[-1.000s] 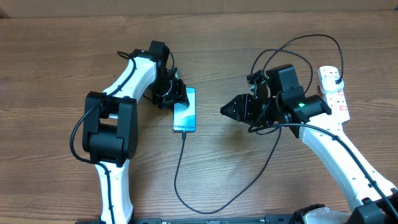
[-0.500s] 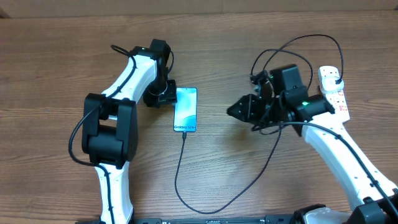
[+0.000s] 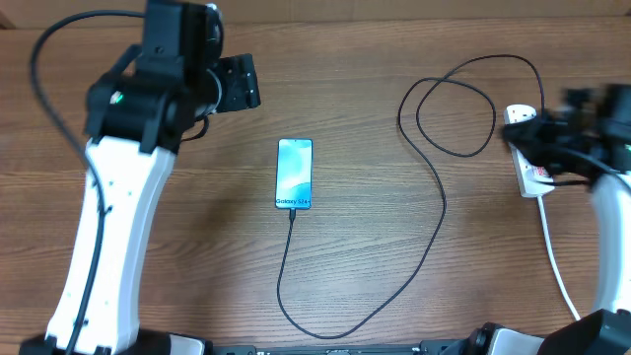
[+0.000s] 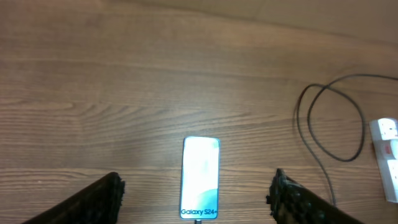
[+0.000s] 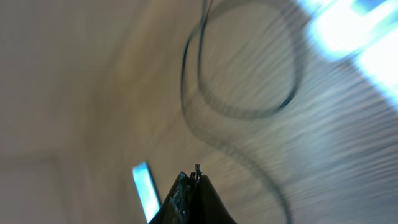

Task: Plug charger to phone and switch on socket
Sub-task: 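Open the left gripper and lift it away from the phone, then press the power strip's switch down with the right gripper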

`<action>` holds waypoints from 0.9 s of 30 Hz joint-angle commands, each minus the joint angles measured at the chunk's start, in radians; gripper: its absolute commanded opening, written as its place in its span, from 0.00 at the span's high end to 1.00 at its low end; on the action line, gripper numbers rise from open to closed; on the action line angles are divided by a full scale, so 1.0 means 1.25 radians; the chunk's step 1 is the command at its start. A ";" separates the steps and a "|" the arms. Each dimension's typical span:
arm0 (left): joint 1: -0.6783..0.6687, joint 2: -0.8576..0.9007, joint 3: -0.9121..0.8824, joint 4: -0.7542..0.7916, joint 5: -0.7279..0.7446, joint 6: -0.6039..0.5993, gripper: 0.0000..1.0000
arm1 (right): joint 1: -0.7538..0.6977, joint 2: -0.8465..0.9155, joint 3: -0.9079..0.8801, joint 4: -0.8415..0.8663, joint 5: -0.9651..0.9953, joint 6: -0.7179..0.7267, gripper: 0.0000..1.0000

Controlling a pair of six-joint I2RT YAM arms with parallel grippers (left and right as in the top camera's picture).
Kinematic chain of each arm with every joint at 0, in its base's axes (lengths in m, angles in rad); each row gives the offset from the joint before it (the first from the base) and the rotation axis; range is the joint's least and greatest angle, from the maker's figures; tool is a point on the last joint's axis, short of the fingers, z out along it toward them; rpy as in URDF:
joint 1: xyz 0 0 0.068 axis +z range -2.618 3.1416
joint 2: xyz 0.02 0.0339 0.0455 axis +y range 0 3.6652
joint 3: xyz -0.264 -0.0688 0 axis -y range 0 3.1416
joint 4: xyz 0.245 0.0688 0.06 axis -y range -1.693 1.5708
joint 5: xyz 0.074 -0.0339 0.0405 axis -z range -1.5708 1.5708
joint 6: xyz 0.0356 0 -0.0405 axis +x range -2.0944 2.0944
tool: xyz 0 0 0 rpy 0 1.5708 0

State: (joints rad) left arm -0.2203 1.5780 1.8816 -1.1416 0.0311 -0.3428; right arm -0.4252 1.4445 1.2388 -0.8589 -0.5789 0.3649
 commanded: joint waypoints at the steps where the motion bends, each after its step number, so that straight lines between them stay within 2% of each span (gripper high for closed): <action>1: 0.003 0.009 -0.008 -0.006 -0.009 -0.006 0.09 | -0.143 0.018 0.019 0.044 -0.082 0.001 0.96; 2: 0.003 0.009 -0.008 -0.006 -0.006 -0.008 0.02 | -0.167 0.029 0.019 0.054 -0.097 0.001 0.96; 3: 0.003 0.009 -0.008 -0.006 0.001 -0.014 0.00 | -0.197 0.048 0.019 0.067 -0.121 0.000 0.96; 11: 0.003 0.011 -0.009 -0.012 0.038 -0.017 0.00 | -0.323 0.236 0.019 0.166 -0.228 0.001 0.96; 16: 0.004 0.012 -0.009 -0.029 0.038 -0.016 0.00 | -0.329 0.339 0.019 0.248 -0.237 0.033 0.96; 27: 0.004 0.012 -0.009 -0.029 0.038 -0.017 0.00 | -0.298 0.453 0.019 0.393 -0.239 0.130 0.96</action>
State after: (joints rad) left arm -0.2203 1.5898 1.8736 -1.1793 0.0711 -0.3492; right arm -0.8188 1.9739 1.2453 -0.3882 -0.8612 0.4915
